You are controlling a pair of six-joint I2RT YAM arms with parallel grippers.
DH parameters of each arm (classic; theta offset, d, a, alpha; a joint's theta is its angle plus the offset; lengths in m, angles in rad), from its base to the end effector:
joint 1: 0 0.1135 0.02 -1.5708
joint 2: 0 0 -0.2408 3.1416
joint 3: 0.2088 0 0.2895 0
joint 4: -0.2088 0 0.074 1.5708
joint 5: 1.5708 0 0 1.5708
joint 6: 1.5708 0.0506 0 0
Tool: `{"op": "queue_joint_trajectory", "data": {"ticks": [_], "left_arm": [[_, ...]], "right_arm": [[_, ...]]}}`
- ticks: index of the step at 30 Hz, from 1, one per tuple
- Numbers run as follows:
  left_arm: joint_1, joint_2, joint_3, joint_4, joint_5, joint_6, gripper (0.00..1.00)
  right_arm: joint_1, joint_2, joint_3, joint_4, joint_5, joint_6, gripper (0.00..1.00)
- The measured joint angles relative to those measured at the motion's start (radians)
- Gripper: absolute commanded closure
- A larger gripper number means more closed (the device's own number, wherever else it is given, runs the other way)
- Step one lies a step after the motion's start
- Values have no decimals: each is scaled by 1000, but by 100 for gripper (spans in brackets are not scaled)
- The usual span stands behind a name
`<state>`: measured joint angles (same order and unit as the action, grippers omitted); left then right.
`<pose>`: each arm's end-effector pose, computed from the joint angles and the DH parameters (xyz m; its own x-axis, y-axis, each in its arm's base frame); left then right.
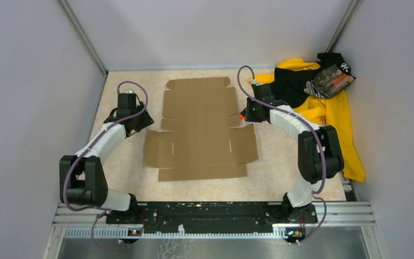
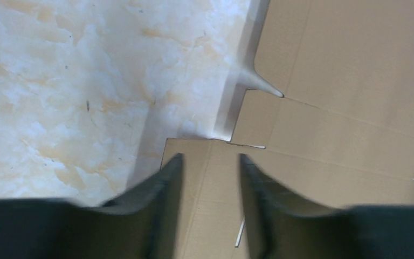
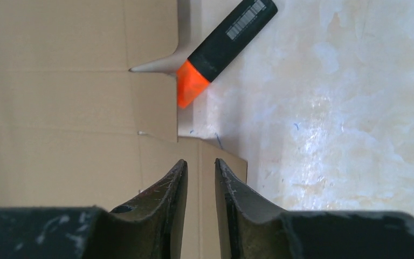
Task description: Fold the paper box
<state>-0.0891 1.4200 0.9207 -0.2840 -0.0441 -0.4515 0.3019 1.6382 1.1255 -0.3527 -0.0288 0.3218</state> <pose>0.3483 -0.0289 0.1808 -0.6576 -0.3789 -0.6512 -0.2546 0.9253 -0.2812 0.3750 0.1183 0.1723 -0.7892 0.0853 -0.6081 -0.0689 0.9717 0.2258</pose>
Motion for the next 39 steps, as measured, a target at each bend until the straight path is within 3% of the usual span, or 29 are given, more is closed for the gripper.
{"op": "queue_joint_trajectory", "data": {"ticks": [5,9,22,39], "left_arm": [[0,44,10,0,-31,4,86],[-8,107,32,1,-61,4,94],[-73,301,98,18,-132,16,96],[-78,375,115,148,-116,19,100]], "right_arm": [[-6,97,42,-8,28,-6,80],[-10,151,64,-4,31,-7,81],[-10,232,89,35,-5,-7,81],[-10,254,111,72,-75,-5,81]]}}
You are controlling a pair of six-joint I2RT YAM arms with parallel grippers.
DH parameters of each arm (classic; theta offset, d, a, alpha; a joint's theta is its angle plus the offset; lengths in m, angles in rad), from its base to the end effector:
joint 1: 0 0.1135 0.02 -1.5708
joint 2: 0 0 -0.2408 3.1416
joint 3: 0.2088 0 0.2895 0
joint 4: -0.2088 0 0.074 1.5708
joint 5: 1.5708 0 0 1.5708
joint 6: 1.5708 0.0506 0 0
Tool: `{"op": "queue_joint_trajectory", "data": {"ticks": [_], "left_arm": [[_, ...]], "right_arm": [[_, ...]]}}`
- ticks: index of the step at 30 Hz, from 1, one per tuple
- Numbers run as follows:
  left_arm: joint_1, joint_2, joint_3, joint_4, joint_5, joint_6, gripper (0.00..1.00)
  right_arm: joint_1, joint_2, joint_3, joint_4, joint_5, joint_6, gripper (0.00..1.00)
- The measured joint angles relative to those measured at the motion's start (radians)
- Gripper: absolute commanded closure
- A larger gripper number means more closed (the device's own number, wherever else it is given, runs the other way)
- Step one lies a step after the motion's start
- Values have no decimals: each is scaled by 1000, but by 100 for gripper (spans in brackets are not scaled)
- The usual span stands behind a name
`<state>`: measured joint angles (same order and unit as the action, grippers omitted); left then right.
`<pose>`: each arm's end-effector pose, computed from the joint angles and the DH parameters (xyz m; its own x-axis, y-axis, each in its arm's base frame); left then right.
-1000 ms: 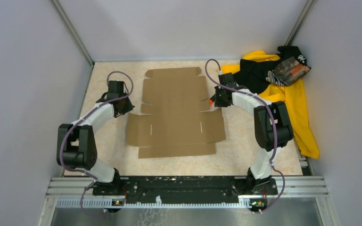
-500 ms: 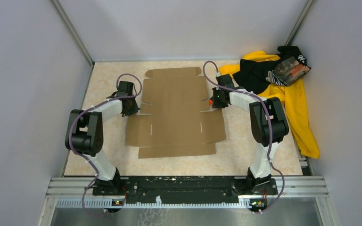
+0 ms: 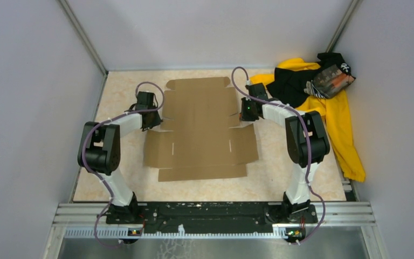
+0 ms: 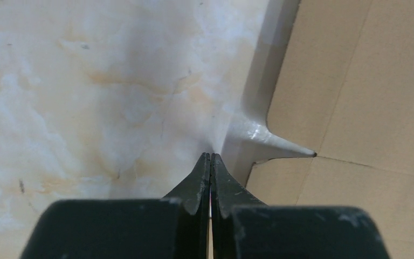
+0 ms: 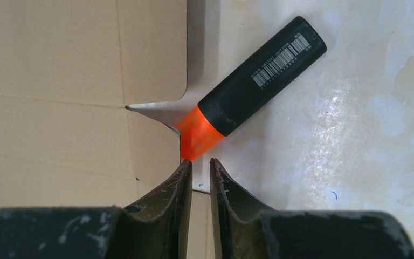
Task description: Fold the paper box
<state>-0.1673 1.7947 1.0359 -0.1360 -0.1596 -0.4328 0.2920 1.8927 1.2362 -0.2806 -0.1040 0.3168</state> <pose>0.3936 -0.0583 0.1003 -0.7261 -0.2973 -0.6200 -0.2624 0.9533 -0.1499 0.4110 0.1290 0.1164 -0.8409 0.0708 -0.5366 -0.0876 0.9606 0.2640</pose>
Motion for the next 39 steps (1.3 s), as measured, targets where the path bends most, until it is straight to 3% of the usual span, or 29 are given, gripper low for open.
{"op": "queue_joint_trajectory", "data": {"ticks": [10,39], "left_arm": [[-31,13,0,50,59,0,100],[-145,13,93,20,63,-27,100]], "right_arm": [[0,0,2,20,-47,16,81],[60,4,18,34,-100,51,81]]}}
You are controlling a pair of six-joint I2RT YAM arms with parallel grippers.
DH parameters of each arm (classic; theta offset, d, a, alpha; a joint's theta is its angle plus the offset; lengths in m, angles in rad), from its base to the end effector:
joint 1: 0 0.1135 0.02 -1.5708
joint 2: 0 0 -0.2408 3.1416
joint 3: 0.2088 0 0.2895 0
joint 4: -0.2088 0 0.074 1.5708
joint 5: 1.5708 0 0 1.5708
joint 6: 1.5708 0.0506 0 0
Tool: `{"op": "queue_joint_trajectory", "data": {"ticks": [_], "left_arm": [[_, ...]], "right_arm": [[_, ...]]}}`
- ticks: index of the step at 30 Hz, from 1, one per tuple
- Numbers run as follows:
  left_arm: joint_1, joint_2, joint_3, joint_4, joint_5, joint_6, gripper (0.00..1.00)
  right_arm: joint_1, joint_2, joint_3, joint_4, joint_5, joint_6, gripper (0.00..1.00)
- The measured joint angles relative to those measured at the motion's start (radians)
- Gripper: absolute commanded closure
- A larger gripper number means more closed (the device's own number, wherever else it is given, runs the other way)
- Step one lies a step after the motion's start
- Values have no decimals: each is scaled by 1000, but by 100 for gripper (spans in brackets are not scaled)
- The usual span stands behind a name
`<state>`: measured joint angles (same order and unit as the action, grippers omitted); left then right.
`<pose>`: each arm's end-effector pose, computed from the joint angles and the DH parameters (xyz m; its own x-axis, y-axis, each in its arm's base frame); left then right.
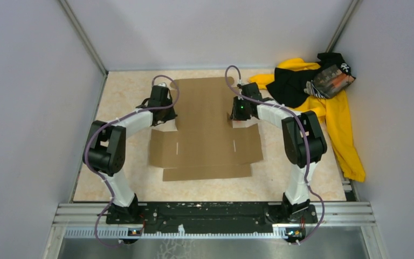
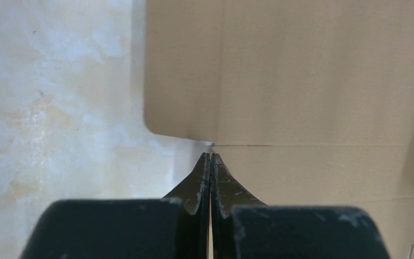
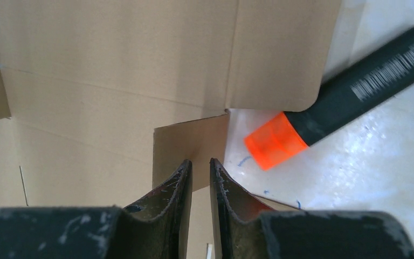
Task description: Fold the paper box
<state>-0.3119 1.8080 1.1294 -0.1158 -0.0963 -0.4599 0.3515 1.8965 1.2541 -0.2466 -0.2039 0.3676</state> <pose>0.4030 -0.1248 0.1278 -0.7156 -0.2335 -0.6584 -0.0851 0.9646 -0.2496 0.4073 0.1603 0.1241 -0.8445 0.0652 -0.5316 -0.1645 0.9131 0.3732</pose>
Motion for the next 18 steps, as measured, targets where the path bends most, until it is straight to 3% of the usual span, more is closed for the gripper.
{"op": "queue_joint_trajectory", "data": {"ticks": [18], "left_arm": [[-53,42,30,2,3,-19,98]], "right_arm": [[41,77,39,19,26,1,81]]}}
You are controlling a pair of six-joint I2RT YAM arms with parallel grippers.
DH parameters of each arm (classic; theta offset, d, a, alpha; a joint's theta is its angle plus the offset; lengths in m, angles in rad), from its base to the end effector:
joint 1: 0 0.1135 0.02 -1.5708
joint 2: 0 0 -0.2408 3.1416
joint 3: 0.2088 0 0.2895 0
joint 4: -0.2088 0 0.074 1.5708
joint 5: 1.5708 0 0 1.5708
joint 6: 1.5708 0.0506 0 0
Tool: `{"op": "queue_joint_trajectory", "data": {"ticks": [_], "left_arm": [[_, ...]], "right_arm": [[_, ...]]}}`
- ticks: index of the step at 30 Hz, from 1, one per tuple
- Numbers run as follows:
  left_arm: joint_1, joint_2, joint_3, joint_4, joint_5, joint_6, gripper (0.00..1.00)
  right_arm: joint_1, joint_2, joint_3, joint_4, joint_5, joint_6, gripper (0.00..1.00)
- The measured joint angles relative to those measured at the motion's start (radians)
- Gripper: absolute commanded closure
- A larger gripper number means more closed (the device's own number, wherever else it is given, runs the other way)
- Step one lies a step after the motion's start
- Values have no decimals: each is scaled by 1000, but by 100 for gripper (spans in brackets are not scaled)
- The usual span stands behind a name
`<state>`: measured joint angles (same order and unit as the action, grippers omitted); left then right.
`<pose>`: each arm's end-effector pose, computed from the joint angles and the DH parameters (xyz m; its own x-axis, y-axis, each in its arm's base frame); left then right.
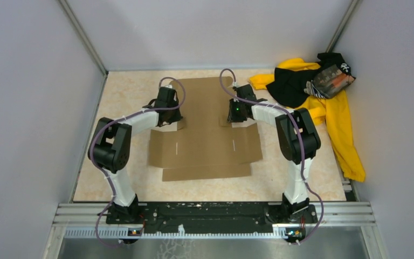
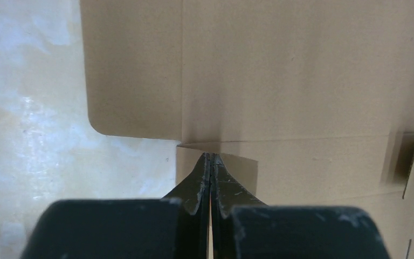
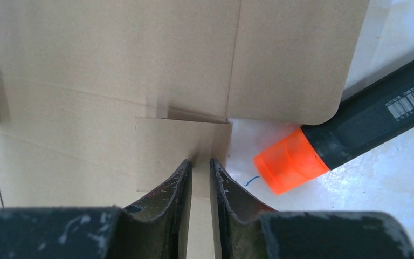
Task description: Fold the paper box
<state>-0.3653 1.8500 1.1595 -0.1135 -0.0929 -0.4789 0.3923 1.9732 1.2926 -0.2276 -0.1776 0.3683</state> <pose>0.4026 -0.1489 0.1213 -0.7332 -0.2108 -0.6466 -0.0476 0.9643 -0.2604 0.4109 0.1797 0.1059 -0.8513 0.0313 -0.5238 -0.1825 0.9183 0.3514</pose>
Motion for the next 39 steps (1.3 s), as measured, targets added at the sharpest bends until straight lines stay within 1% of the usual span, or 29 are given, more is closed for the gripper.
{"op": "queue_joint_trajectory", "data": {"ticks": [1,3,9,15,19,23,28,34,37,39], "left_arm": [[-3,9,1,0,0,0,94],[-11,28,2,1,0,0,90],[-35,50,18,-17,-38,-5,89],[-83,90,76,-76,-148,-7,89],[-96,106,100,-94,-188,-7,87],[-99,114,112,-100,-211,-5,86],[-86,146,165,-127,-221,10,86],[-49,212,268,-153,-214,48,86],[-30,250,330,-165,-211,73,82],[-20,267,365,-171,-201,91,75]], "right_arm": [[2,0,2,-2,8,0,81],[6,3,7,-5,27,0,81],[39,13,32,-34,127,-2,81],[77,41,83,-72,238,-9,81],[88,61,112,-84,283,-9,81],[91,76,139,-102,298,-8,81],[91,103,187,-136,296,3,81],[90,182,311,-164,285,26,80],[90,232,390,-178,280,28,80],[90,263,442,-189,274,26,78]]}}
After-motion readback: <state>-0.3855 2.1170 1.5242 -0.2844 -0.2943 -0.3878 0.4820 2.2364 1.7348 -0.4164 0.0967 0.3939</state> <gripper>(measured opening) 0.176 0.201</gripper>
